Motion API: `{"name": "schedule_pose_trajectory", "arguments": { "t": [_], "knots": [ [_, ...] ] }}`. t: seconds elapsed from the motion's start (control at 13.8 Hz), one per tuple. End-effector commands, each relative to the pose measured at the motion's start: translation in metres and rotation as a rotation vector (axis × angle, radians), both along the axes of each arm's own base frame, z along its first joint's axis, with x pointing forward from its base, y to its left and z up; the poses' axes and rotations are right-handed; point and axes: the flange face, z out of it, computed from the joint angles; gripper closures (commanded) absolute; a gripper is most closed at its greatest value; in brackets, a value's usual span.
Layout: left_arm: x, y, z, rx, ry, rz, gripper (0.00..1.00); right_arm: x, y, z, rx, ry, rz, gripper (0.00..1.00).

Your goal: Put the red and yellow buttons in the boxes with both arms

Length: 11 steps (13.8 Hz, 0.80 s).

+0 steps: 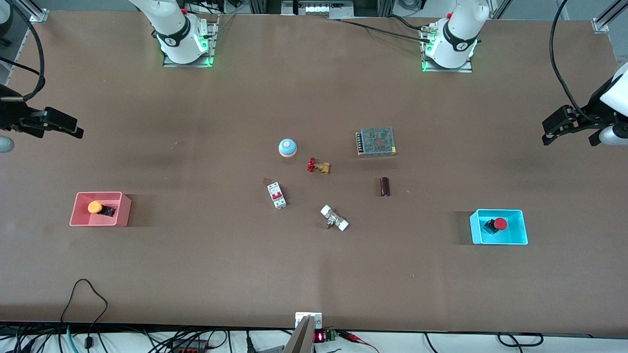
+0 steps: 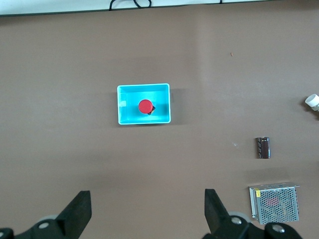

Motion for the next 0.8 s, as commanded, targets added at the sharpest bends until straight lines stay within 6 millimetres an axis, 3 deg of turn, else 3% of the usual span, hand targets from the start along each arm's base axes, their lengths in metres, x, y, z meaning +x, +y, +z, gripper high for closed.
{"name": "schedule_pose_trajectory", "arguments": {
  "t": [0.0,0.36,0.51,0.72],
  "knots": [
    [-0.007,0.001,0.007,-0.042,0.011,-0.01,0.0,-0.001,0.004,0.002,-0.025,-0.027,-0.008,0.0],
    [-0.009,-0.002,0.012,-0.04,0.042,-0.022,0.0,0.002,-0.009,-0.01,-0.071,0.019,-0.004,0.0],
    [-0.008,-0.003,0.014,-0.043,0.039,-0.008,0.0,0.005,0.006,-0.003,-0.152,-0.032,0.061,0.0],
    [-0.004,0.0,0.018,-0.041,0.042,-0.007,0.0,-0.004,0.011,0.001,-0.128,-0.052,0.049,0.0]
  ]
}}
